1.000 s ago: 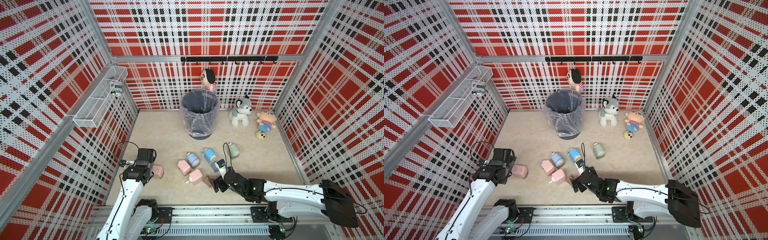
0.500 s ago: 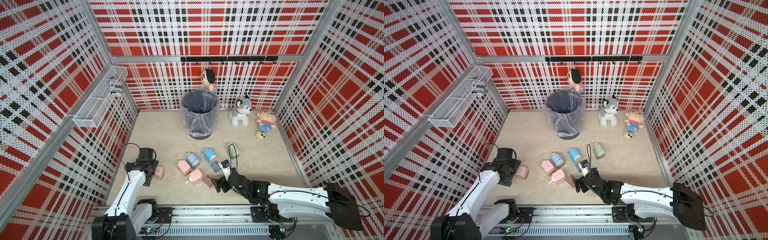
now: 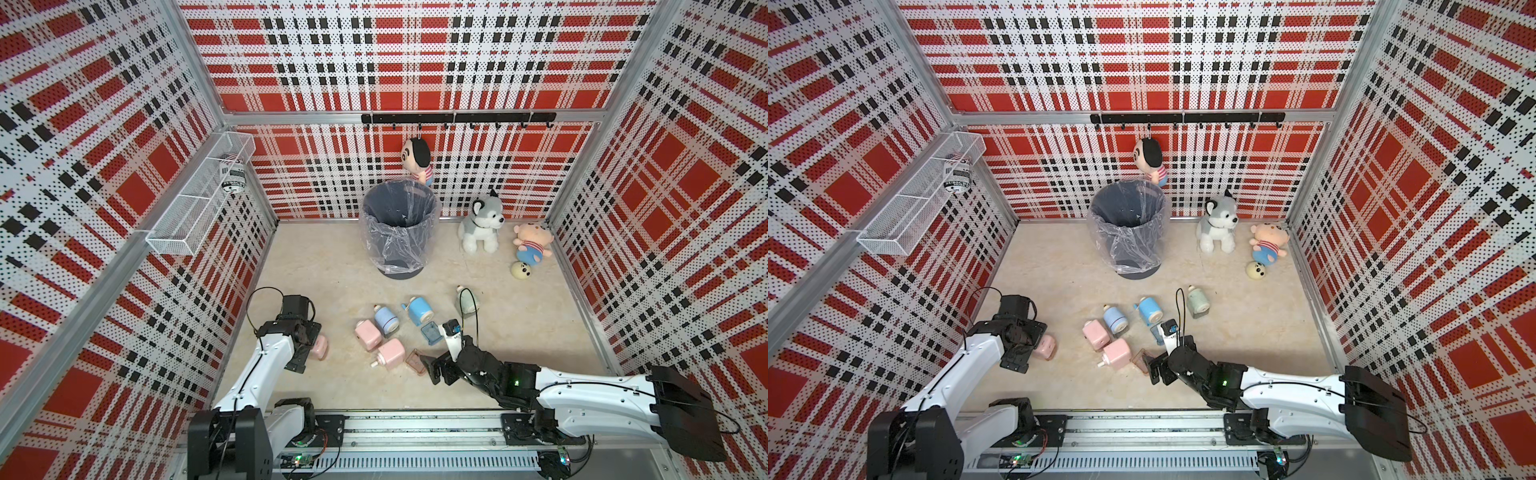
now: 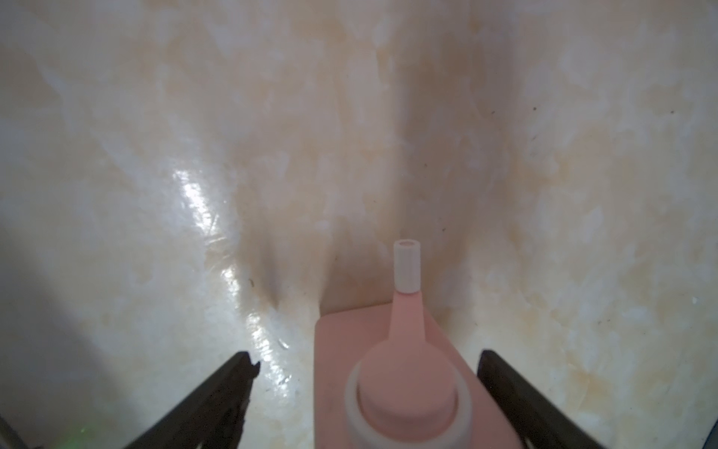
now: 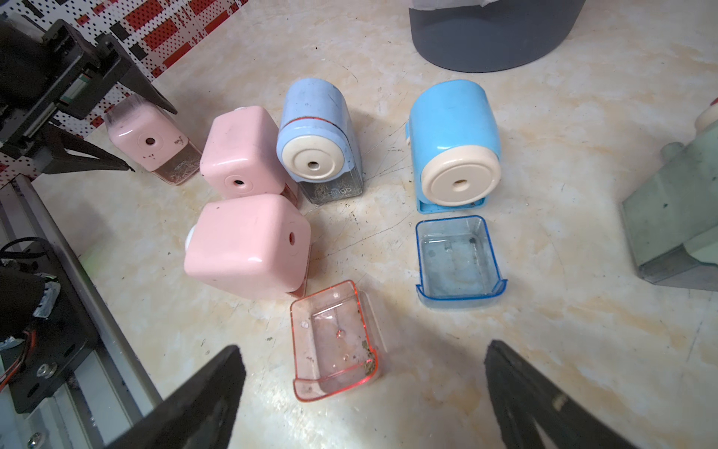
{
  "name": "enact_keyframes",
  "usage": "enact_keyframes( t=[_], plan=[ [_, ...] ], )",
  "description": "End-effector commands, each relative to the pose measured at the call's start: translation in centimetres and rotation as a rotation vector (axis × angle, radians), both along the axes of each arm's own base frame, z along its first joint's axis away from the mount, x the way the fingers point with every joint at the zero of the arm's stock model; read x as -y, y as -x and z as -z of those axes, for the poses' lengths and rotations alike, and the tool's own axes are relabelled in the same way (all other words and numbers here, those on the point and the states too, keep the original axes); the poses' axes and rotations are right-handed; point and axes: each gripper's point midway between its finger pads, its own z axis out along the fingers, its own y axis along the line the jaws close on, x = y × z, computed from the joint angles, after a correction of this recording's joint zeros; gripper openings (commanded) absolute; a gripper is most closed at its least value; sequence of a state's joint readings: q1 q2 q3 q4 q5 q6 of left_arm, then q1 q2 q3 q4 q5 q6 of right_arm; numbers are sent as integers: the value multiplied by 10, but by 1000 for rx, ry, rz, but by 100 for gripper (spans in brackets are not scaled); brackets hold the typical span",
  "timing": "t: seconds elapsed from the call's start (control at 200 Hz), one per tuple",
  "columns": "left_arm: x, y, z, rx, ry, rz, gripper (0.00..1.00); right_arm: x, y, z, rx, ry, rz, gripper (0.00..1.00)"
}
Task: Take out the pencil sharpener tray and clean the shavings
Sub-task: Pick up the pencil sharpener from the center of the board.
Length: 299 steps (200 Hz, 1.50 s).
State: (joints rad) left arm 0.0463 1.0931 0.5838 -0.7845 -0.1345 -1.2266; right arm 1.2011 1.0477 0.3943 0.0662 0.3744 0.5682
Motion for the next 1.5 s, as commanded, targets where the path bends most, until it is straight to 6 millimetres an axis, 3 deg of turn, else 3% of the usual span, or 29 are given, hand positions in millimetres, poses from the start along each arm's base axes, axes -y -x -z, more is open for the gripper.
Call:
enact_keyframes(
  t=[0.0, 0.215, 0.486, 0.611, 0.772, 0.947, 1.223, 1.493],
  plan=[
    [4, 0, 2, -6, 3, 9, 85, -1, -1, -1, 4, -22, -1, 100],
    [10, -8, -3, 7, -3, 27, 69, -2, 0, -1, 4, -30, -9, 100],
    [22, -18, -17, 46, -7, 65, 37, -9, 3, -8, 46, -49, -68, 100],
    [28, -21, -27, 73, -5, 81, 33, -12, 5, -15, 83, -83, -96, 100],
    [40, -26, -50, 117, 11, 112, 32, -27, 15, -34, 150, -136, -216, 100],
    [56, -32, -74, 160, 53, 185, 34, -50, 11, -50, 244, -131, -262, 100],
    [57, -36, -113, 140, 77, 262, 36, -113, 1, -66, 414, -118, -351, 100],
    [75, -42, -122, 127, 149, 344, 37, -171, -10, -66, 554, -84, -436, 100]
  ],
)
